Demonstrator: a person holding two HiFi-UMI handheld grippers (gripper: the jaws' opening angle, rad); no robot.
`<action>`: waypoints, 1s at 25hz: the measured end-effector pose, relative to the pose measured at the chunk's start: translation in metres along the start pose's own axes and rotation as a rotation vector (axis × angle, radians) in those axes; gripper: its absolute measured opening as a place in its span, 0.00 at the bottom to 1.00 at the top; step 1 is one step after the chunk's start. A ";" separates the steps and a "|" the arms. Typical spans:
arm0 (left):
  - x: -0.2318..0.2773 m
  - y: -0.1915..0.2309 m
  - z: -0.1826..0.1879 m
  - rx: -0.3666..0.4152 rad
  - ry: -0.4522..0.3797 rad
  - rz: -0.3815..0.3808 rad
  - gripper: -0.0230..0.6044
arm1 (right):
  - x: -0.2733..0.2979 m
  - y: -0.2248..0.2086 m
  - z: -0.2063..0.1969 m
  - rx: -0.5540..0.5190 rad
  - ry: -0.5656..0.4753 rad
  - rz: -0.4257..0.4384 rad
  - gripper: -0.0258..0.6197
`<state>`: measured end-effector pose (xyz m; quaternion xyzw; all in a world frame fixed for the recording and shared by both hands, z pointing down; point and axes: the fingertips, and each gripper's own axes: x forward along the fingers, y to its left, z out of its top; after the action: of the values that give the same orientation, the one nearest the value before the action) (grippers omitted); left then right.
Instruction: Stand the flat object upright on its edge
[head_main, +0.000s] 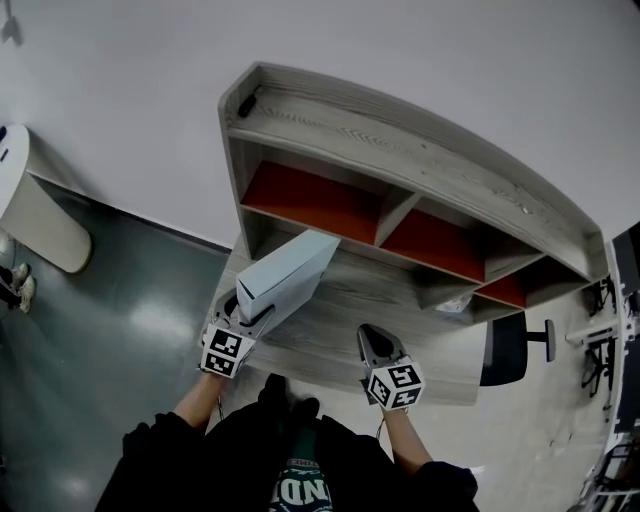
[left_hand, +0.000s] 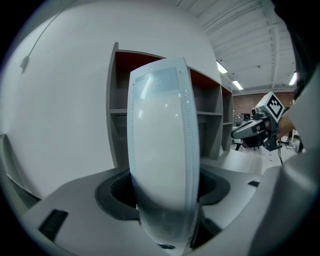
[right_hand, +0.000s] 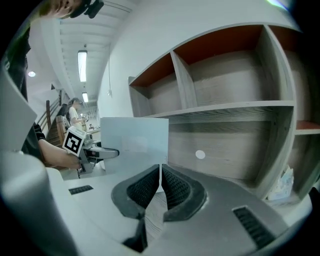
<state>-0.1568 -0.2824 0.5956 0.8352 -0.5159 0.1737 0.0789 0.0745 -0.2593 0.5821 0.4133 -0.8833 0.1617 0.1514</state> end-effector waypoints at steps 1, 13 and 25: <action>-0.001 0.004 0.001 -0.007 -0.005 0.013 0.52 | -0.001 0.000 0.001 -0.001 -0.001 0.000 0.10; 0.000 0.035 0.010 -0.046 -0.051 0.114 0.51 | -0.002 0.001 -0.004 0.009 0.017 0.003 0.10; -0.024 0.054 0.000 -0.091 -0.115 0.314 0.51 | -0.004 -0.001 -0.013 0.029 0.031 -0.005 0.10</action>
<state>-0.2141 -0.2873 0.5839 0.7485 -0.6508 0.1122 0.0591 0.0793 -0.2514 0.5925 0.4150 -0.8773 0.1804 0.1597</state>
